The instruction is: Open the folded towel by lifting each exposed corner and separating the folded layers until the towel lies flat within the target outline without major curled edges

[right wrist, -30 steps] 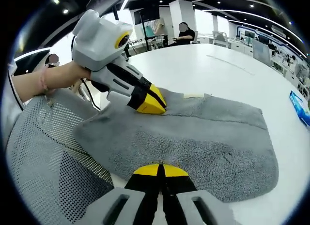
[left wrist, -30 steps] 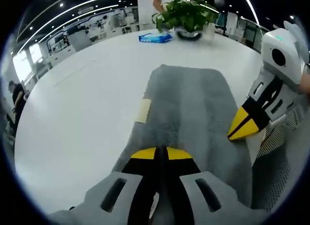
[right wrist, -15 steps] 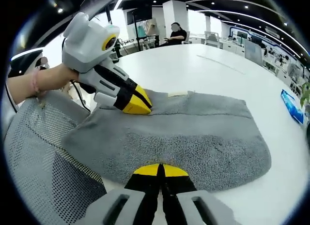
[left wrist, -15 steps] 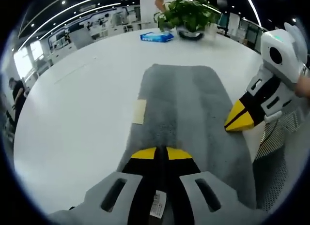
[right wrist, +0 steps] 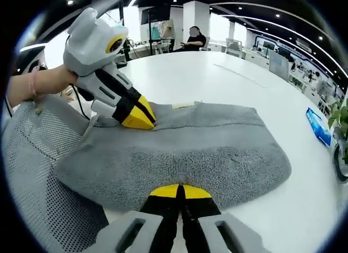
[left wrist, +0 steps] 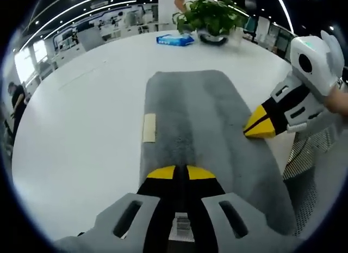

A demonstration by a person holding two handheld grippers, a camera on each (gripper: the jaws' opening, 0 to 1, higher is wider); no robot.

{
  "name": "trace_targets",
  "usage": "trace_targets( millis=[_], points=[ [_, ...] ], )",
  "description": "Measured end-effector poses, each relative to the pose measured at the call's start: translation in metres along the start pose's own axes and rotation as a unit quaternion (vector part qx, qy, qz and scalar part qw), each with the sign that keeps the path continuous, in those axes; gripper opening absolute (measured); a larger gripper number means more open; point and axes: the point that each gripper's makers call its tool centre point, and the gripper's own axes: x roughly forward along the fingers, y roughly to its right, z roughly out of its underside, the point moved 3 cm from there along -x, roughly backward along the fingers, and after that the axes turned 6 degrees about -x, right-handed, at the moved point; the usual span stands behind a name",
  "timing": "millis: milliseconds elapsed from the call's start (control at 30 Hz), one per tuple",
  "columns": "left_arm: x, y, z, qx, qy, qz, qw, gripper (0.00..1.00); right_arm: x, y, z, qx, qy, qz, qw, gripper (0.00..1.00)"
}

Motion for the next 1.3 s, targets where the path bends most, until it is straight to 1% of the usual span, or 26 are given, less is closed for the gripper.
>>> trace_targets(
  millis=[100,167,233,367,533,833,967,1067,1167,1267,1300],
  points=[
    [0.000,0.003,0.001,0.006,0.000,0.010,0.9999,0.05,0.000,0.005,0.001,-0.002,-0.001,0.013,0.9999,0.00],
    [0.000,0.003,0.001,0.002,0.000,0.017,0.9999,0.05,0.000,0.007,0.001,-0.001,-0.001,0.017,0.9999,0.00],
    [0.000,0.004,0.001,-0.002,0.000,0.020,0.9998,0.05,0.000,0.008,0.001,-0.001,-0.001,0.020,0.9998,0.00],
    [0.001,0.005,0.001,0.002,-0.002,0.023,0.9997,0.05,0.000,0.010,0.002,-0.008,-0.002,0.026,0.9996,0.00],
    [0.001,0.009,0.002,0.001,-0.002,0.037,0.9993,0.05,-0.001,0.014,0.003,-0.016,-0.004,0.037,0.9992,0.00],
    [0.002,0.015,0.003,0.005,-0.005,0.052,0.9986,0.05,-0.001,0.022,0.004,-0.029,-0.005,0.057,0.9979,0.00],
    [0.002,0.019,0.004,0.011,-0.005,0.060,0.9981,0.05,-0.001,0.026,0.005,-0.041,-0.005,0.069,0.9967,0.00],
    [0.003,0.022,0.004,0.013,-0.006,0.066,0.9977,0.05,-0.001,0.029,0.005,-0.059,-0.007,0.079,0.9951,0.00],
    [0.003,0.025,0.004,0.016,-0.007,0.071,0.9973,0.05,-0.001,0.031,0.006,-0.063,-0.007,0.084,0.9944,0.00],
    [0.003,0.027,0.004,0.019,-0.008,0.077,0.9968,0.05,-0.001,0.034,0.006,-0.065,-0.005,0.091,0.9937,0.00],
    [0.003,0.028,0.004,0.022,-0.008,0.077,0.9967,0.05,-0.001,0.035,0.006,-0.058,-0.001,0.092,0.9941,0.00]
  ],
)
